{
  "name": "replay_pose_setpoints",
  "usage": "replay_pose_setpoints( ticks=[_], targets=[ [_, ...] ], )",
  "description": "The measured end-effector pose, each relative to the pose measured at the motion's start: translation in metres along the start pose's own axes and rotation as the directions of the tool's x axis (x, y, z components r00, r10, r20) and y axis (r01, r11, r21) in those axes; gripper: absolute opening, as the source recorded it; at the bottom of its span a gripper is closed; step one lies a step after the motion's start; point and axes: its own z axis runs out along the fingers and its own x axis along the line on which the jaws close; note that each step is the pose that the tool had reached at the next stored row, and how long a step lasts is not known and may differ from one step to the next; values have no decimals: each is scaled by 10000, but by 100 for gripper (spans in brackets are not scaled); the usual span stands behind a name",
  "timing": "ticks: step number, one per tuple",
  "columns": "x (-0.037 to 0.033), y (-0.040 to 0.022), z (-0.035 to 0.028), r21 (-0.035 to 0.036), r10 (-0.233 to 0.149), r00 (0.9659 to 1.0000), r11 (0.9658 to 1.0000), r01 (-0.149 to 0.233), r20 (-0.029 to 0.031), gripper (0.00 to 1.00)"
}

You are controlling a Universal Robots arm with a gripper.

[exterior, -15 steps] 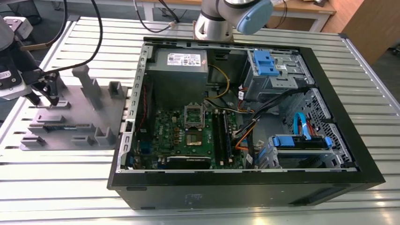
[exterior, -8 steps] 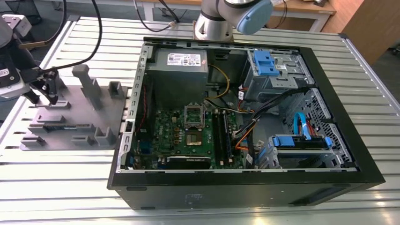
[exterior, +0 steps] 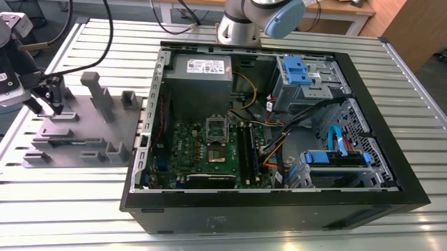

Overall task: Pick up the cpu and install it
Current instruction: 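Pick up the cpu and move it towards the insertion slot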

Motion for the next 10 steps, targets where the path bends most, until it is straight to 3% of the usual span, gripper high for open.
replay_pose_setpoints(
  ticks=[10],
  targets=[
    [0,2,-45,-7,0,10000,10000,0,-1,47]
  ],
)
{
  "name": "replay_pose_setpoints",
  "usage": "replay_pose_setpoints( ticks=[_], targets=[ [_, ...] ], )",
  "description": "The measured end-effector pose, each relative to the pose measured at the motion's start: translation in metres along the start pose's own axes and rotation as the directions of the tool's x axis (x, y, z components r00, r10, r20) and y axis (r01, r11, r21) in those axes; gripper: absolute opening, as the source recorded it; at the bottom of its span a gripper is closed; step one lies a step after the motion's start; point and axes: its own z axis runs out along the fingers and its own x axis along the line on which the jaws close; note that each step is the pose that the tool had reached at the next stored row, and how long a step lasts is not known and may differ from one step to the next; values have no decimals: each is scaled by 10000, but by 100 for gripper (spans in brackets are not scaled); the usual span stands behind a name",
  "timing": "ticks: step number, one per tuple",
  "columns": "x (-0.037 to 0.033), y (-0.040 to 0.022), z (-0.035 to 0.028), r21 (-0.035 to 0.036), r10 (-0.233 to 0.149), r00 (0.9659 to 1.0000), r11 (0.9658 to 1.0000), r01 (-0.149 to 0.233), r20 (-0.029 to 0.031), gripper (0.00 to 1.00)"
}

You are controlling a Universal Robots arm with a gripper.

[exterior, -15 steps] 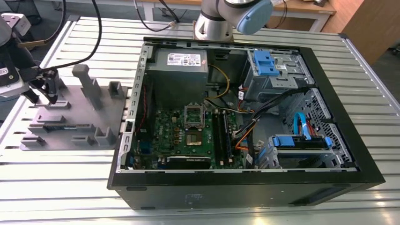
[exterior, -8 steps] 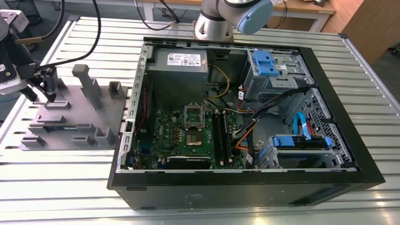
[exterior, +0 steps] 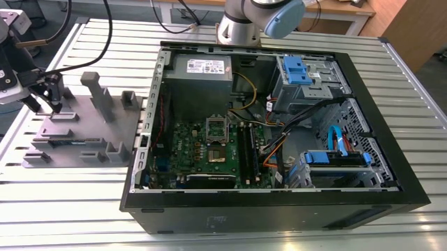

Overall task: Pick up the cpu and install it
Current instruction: 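Pick up the cpu and move it towards the insertion slot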

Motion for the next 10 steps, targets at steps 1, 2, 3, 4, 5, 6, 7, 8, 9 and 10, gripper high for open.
replay_pose_setpoints(
  ticks=[1,2,3,4,5,6,7,8,9,10],
  targets=[
    [0,0,-3,0,1,10000,10000,-1,-1,47],
    [0,0,-5,0,1,10000,10000,-1,0,47],
    [0,0,-8,0,0,10000,10000,0,0,47],
    [0,1,-11,-1,0,10000,10000,0,2,47],
    [0,1,-14,-1,0,10000,10000,0,1,47],
    [0,1,-17,-1,0,10000,10000,0,1,47],
    [0,1,-21,-1,1,10000,10000,-1,1,47],
    [0,1,-24,0,0,10000,10000,0,0,47],
    [0,1,-28,-1,1,10000,10000,-1,1,47],
    [0,2,-31,-1,0,10000,10000,0,1,47]
  ],
)
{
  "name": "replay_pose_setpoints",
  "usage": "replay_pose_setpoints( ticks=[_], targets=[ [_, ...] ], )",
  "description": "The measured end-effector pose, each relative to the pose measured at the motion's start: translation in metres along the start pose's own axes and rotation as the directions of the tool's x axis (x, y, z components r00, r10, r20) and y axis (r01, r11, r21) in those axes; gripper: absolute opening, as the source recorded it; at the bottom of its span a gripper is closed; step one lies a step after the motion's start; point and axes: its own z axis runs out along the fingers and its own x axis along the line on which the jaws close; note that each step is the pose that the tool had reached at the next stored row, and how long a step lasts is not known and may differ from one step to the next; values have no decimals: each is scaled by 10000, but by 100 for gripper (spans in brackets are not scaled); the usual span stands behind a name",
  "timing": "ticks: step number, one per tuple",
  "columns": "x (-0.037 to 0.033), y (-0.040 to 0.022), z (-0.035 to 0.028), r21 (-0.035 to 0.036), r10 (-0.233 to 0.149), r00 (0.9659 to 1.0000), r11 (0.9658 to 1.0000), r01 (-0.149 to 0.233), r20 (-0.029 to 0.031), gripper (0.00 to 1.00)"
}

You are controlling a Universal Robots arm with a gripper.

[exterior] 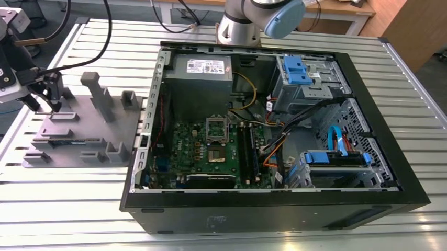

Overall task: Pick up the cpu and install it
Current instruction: 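Pick up the cpu and move it towards the insertion slot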

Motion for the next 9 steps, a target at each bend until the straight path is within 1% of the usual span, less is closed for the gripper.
replay_pose_setpoints(
  ticks=[9],
  targets=[
    [0,1,-13,0,0,10000,10000,0,0,47]
  ],
)
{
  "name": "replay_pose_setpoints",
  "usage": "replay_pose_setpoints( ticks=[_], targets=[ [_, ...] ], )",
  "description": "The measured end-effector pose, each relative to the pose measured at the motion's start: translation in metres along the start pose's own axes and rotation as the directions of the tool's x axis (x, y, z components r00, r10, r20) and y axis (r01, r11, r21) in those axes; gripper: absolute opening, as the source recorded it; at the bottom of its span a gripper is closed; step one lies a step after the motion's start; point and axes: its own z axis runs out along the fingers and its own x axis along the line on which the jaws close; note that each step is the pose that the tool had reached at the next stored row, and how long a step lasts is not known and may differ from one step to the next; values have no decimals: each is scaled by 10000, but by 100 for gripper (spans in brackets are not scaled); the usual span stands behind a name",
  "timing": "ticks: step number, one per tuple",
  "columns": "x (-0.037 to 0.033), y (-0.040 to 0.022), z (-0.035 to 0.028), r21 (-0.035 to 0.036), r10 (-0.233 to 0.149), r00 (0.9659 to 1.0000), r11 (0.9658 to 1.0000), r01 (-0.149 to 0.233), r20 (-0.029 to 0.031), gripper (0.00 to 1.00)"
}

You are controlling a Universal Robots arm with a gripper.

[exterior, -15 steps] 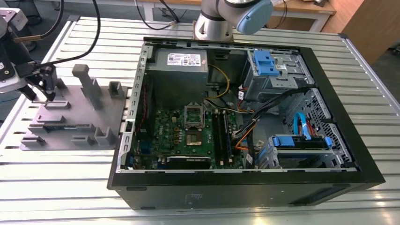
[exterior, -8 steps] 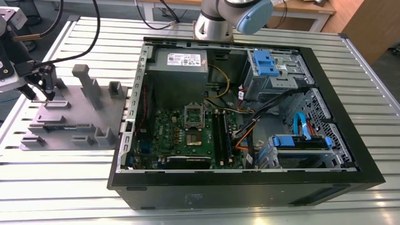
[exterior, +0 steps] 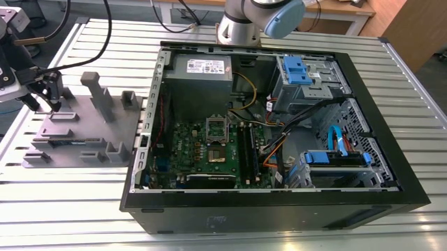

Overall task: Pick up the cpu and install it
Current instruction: 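Pick up the cpu and move it towards the insertion slot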

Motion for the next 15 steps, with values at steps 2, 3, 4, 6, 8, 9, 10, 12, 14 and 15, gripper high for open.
replay_pose_setpoints(
  ticks=[2,3,4,6,8,9,10,12,14,15],
  targets=[
    [0,0,-2,0,0,10000,10000,0,0,47],
    [0,0,-2,0,0,10000,10000,0,1,47],
    [0,0,-3,0,0,10000,10000,0,0,47],
    [0,0,-7,1,0,10000,10000,0,-1,47],
    [0,0,-12,0,0,10000,10000,0,0,47],
    [0,1,-16,0,0,10000,10000,0,0,47],
    [0,1,-20,0,0,10000,10000,0,-1,47],
    [0,1,-32,1,0,10000,10000,0,-1,47],
    [0,2,-45,0,0,10000,10000,0,1,47],
    [-1,2,-52,0,0,10000,10000,0,0,47]
  ],
)
